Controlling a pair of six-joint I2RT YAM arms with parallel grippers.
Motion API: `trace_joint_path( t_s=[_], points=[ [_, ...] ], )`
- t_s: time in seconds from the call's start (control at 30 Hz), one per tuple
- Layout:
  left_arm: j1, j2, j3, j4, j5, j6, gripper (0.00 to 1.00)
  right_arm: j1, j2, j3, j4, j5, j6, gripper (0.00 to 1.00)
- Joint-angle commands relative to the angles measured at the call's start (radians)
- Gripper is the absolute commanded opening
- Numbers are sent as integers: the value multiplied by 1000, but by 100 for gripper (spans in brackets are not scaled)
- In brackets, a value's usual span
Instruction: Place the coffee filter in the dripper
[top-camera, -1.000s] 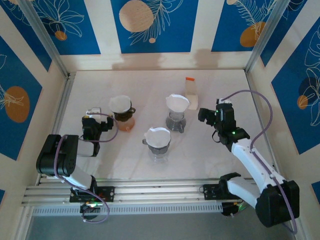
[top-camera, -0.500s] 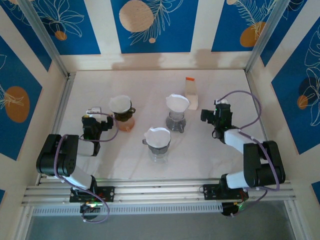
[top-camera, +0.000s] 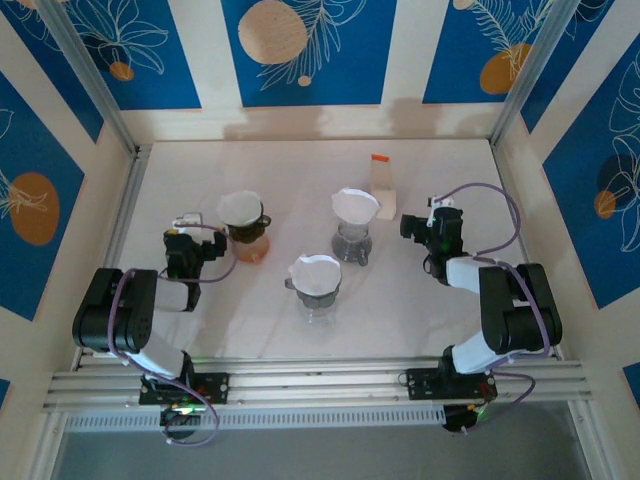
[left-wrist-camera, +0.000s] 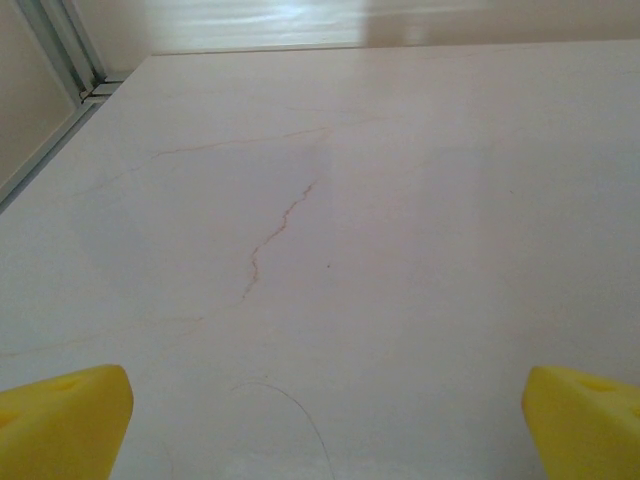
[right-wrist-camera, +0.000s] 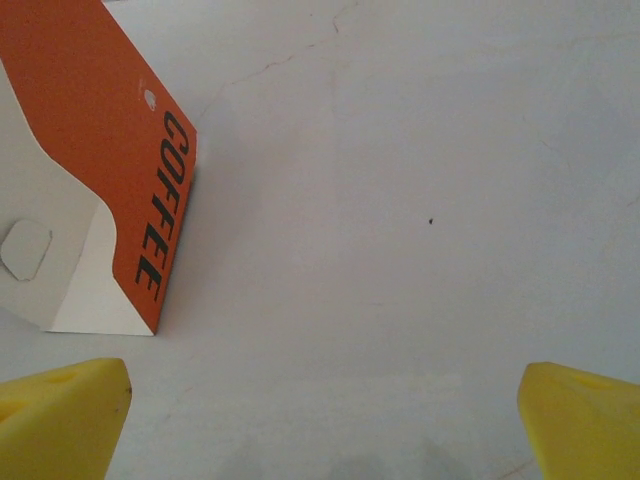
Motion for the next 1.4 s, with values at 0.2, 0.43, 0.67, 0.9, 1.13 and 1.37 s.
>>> trace_joint_path(
  t_s=[0.2, 0.43, 0.67, 0.9, 1.13, 1.37],
  points=[
    [-9, 6, 16, 3, -13, 12, 100, -52, -8, -117, 226, -184, -22, 99],
    [-10, 8, 17, 3, -15, 12, 100, -44, 15, -152, 330, -97, 2, 99],
    [-11, 7, 16, 3, -15, 13, 100, -39, 8, -152, 316, -88, -1, 99],
    [-11, 7, 16, 3, -15, 14, 100, -39, 9, -153, 320, -87, -2, 99],
    [-12, 6, 15, 3, -16, 13, 100, -39, 9, -152, 319, -88, -1, 99],
    [-11, 7, 16, 3, -16, 13, 100, -39, 10, -150, 317, -87, -1, 99]
  ],
)
